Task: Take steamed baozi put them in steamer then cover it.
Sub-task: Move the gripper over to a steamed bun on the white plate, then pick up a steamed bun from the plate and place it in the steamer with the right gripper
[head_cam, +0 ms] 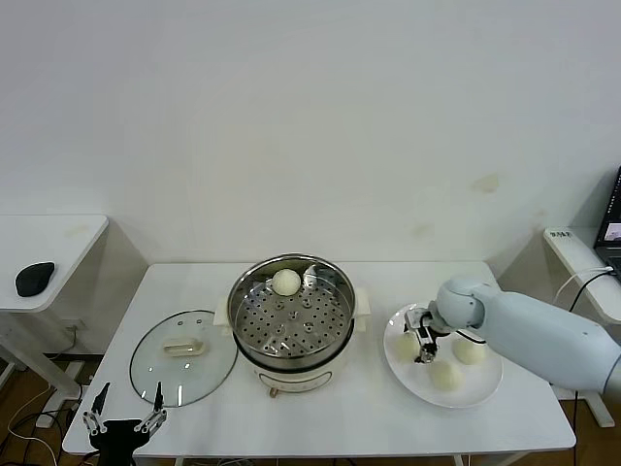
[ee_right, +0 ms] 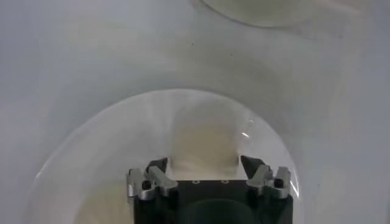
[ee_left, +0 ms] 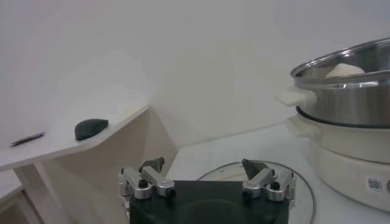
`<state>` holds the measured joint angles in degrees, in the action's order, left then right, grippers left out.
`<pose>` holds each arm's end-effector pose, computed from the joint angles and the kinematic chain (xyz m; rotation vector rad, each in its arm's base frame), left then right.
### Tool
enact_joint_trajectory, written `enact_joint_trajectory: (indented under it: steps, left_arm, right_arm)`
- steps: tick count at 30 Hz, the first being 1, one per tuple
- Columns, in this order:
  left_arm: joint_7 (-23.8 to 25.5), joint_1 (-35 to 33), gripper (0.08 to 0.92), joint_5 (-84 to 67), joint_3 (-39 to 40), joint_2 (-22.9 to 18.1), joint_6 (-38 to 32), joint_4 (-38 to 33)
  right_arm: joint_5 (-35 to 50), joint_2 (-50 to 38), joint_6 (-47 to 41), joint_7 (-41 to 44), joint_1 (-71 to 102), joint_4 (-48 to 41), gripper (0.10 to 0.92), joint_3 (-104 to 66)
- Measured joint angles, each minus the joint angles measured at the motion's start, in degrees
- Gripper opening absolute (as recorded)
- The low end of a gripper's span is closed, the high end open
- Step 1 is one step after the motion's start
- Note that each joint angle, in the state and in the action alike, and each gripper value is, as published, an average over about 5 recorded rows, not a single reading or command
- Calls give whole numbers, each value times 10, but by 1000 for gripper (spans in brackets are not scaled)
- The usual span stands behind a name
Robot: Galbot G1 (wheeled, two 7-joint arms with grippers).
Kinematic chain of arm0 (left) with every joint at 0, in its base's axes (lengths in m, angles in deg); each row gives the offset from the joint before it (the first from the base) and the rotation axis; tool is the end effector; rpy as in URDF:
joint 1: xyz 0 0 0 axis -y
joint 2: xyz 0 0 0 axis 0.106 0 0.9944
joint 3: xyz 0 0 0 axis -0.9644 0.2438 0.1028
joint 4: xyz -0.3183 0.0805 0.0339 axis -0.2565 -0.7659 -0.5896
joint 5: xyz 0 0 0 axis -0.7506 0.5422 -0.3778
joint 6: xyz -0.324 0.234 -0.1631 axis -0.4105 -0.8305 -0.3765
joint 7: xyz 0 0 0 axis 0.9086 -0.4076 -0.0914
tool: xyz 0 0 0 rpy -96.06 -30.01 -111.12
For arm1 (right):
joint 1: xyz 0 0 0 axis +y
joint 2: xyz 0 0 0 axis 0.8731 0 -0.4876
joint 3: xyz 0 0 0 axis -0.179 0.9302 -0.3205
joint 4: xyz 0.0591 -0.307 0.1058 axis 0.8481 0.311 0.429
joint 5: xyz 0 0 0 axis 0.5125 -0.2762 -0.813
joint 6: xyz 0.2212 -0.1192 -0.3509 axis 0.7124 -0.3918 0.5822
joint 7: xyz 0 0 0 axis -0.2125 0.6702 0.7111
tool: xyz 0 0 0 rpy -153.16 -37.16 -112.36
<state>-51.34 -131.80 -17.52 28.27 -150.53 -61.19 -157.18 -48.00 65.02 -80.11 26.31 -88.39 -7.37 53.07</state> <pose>0.1815 0.0856 -0.3226 0.2848 -2.8916 -0.4471 0.5300 -0.0178 -0.2744 1.2892 -1.3649 1.4804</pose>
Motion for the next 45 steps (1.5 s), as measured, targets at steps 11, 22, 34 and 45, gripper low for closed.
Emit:
enact_joint_trajectory:
  steps: [11,22,34,45]
  left_arm:
    - [0,-1,823,0,0,0,-1,0]
    - [0,3,823,0,5,2,-1,-2]
    - [-1,1,823,-1,3,7,-3,-6]
    - [-1,2,823,-5,-9,5,-3,-8]
  right_arm:
    - [9,-6,-5,16,-17,7,554,0]
    - [64,-43,-23,46,-119,58,553,28]
    - [168,-8,-61,42,-308,103,562,111]
    - [272,106,-112,10,-373,99,568,159]
